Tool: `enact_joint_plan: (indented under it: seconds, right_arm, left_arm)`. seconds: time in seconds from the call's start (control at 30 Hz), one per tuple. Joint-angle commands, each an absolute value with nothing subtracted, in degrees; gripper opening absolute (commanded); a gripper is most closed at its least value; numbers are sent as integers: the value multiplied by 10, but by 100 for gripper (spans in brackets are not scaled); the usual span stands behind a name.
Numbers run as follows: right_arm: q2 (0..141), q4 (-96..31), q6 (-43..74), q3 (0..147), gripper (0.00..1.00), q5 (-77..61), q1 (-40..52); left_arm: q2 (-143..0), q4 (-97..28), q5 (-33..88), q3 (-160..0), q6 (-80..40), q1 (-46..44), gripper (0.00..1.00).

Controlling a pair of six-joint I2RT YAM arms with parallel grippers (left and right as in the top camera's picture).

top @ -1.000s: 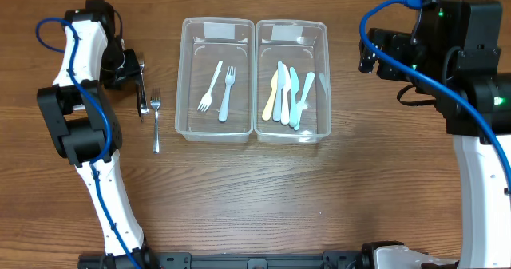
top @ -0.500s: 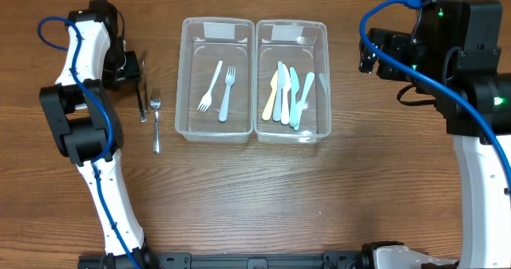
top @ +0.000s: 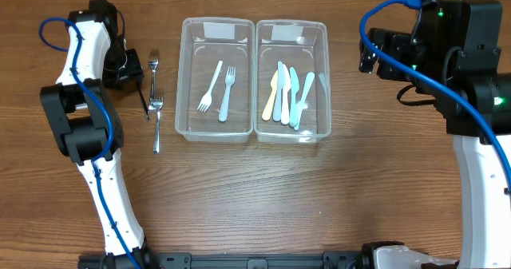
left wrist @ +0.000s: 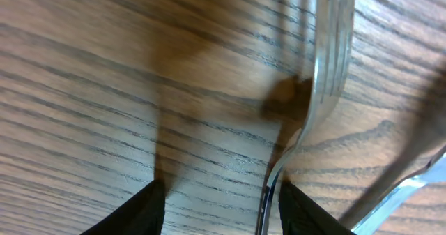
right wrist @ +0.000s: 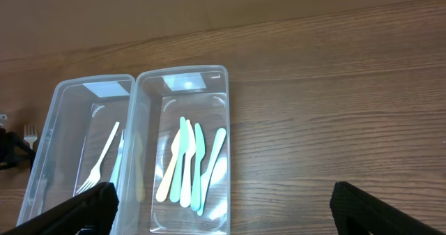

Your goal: Pack container

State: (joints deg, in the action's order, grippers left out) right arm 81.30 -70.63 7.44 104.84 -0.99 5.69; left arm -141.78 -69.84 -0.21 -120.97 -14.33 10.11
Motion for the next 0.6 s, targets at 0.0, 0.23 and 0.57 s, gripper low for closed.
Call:
enact_joint_plan:
  seconds: [0.0,0.23,0.57]
  right_arm:
    - [814,-704,72,1051,100,-1,55]
    - [814,-704,72,1051,100,-1,55]
    - [814,-704,72,1051,100,-1,55]
  left_arm:
    - [-1459,-690,22,-1207,-181,95,35]
    - [-1459,-672,54,-1207,-167,71,14]
    - [-1459,-687,60,-1207,-167,63,4]
